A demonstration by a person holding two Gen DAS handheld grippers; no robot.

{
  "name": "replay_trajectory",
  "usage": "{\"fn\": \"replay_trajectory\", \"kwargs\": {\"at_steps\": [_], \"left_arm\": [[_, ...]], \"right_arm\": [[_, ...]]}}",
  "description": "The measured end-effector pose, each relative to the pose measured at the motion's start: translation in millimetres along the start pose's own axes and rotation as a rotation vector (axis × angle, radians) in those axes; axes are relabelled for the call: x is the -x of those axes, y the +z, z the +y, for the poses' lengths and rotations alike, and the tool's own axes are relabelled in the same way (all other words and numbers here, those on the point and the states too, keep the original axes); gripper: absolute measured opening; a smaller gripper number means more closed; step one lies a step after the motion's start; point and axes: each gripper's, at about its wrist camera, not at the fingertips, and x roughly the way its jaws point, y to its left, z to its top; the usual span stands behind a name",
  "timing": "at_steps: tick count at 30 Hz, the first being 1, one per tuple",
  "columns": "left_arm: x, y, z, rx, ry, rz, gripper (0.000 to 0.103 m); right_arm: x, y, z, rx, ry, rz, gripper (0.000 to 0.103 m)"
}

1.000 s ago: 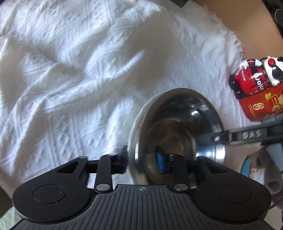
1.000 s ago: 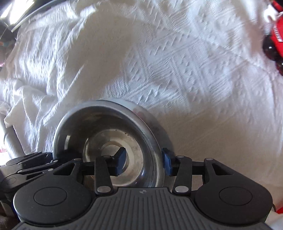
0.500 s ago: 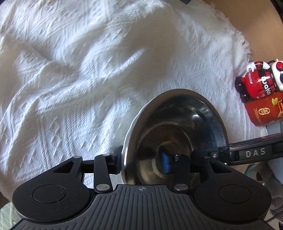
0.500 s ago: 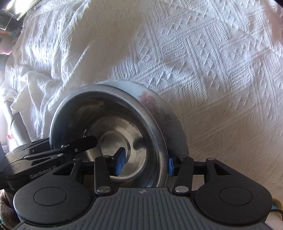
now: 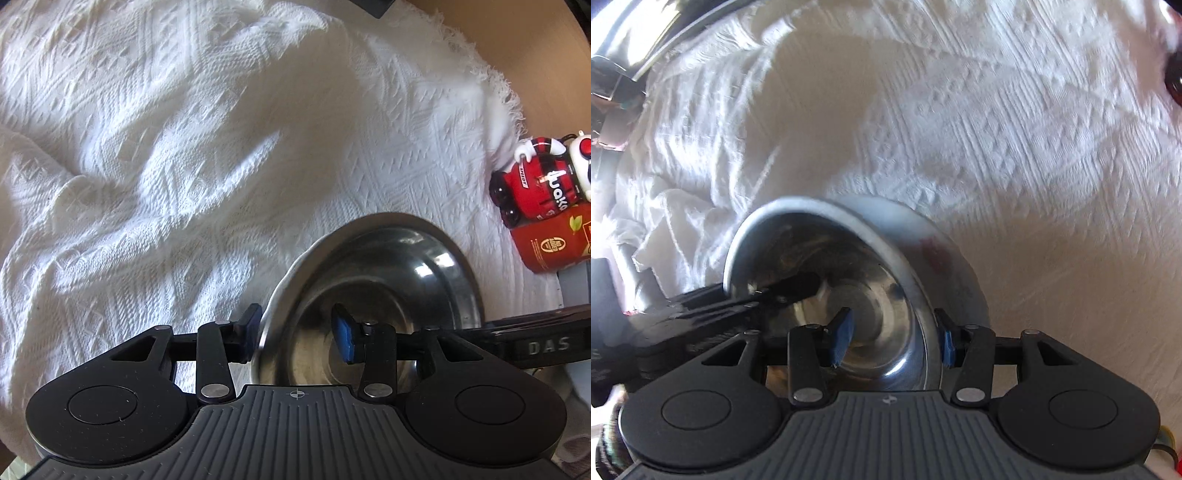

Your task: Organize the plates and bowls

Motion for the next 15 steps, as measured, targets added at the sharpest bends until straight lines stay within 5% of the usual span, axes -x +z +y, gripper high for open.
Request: {"fn": "replay_trajectory", "kwargs": {"at_steps": [7,15], "left_arm": [[19,-5,5,-0.033,-0.016,-0.032,0.040],[73,-10,5,-0.057,-0.035,-0.155,0.040]], "right_arm": [[2,-6,-5,-0.037,-0.041,-0.034,0.047],[51,-26,-9,-0.039,-0.029,-0.182,0.048]]}}
